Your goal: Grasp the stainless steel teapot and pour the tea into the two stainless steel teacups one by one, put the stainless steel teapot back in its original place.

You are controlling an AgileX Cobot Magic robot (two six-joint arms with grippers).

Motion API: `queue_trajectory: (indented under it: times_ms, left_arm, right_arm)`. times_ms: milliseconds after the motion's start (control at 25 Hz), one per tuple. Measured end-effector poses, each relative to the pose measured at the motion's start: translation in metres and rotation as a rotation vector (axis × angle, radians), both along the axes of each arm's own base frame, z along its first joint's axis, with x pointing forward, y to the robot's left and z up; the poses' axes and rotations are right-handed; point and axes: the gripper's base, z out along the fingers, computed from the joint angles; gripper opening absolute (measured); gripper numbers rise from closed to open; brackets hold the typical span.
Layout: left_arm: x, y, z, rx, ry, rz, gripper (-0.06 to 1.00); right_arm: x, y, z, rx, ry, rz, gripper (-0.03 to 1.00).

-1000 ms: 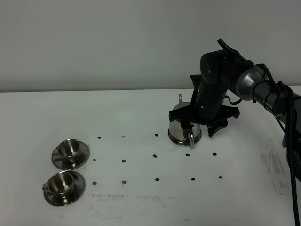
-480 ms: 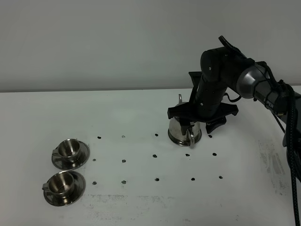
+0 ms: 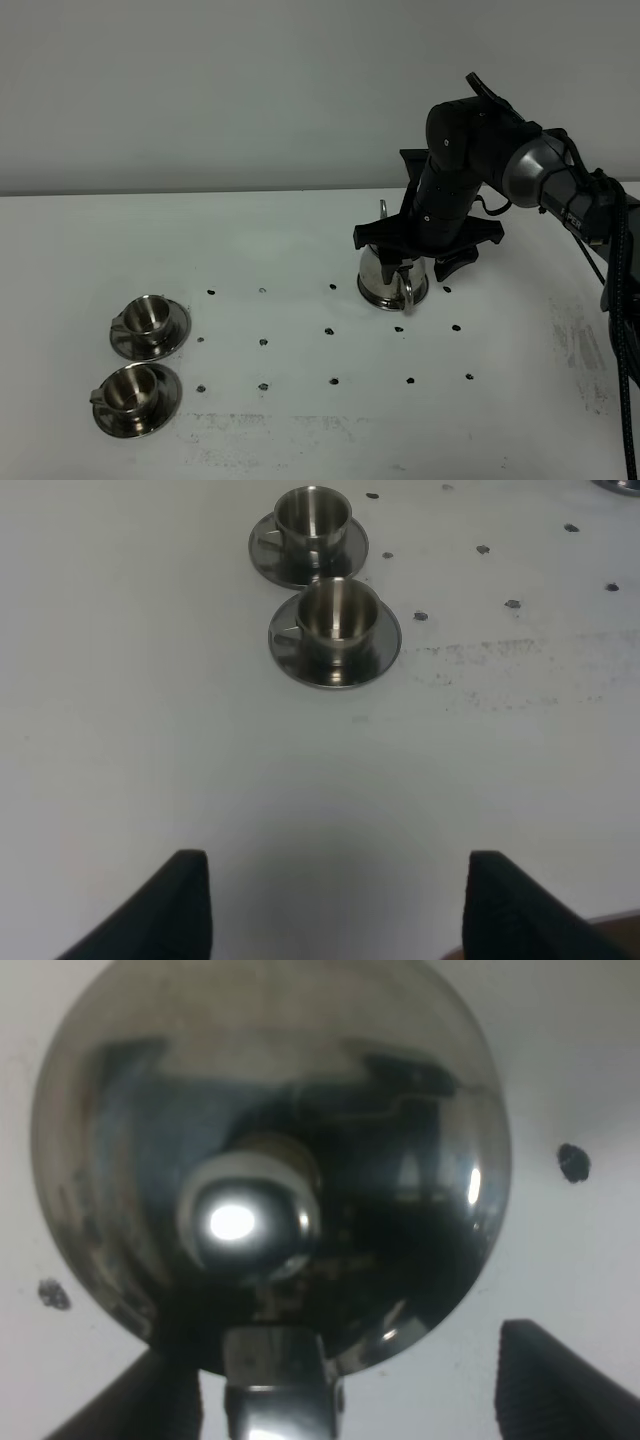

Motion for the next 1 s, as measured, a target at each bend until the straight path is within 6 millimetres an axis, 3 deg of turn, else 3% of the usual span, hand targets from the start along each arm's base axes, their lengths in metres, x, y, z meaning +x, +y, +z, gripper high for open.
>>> queue_trajectory:
  times_ms: [1000]
  left_arm:
    - [0.0, 0.0, 0.0, 0.0, 0.0, 0.0, 0.54]
  right_arm:
    - [0.0003, 0.0014, -0.0077, 0.003, 0.017, 0.013, 0.59]
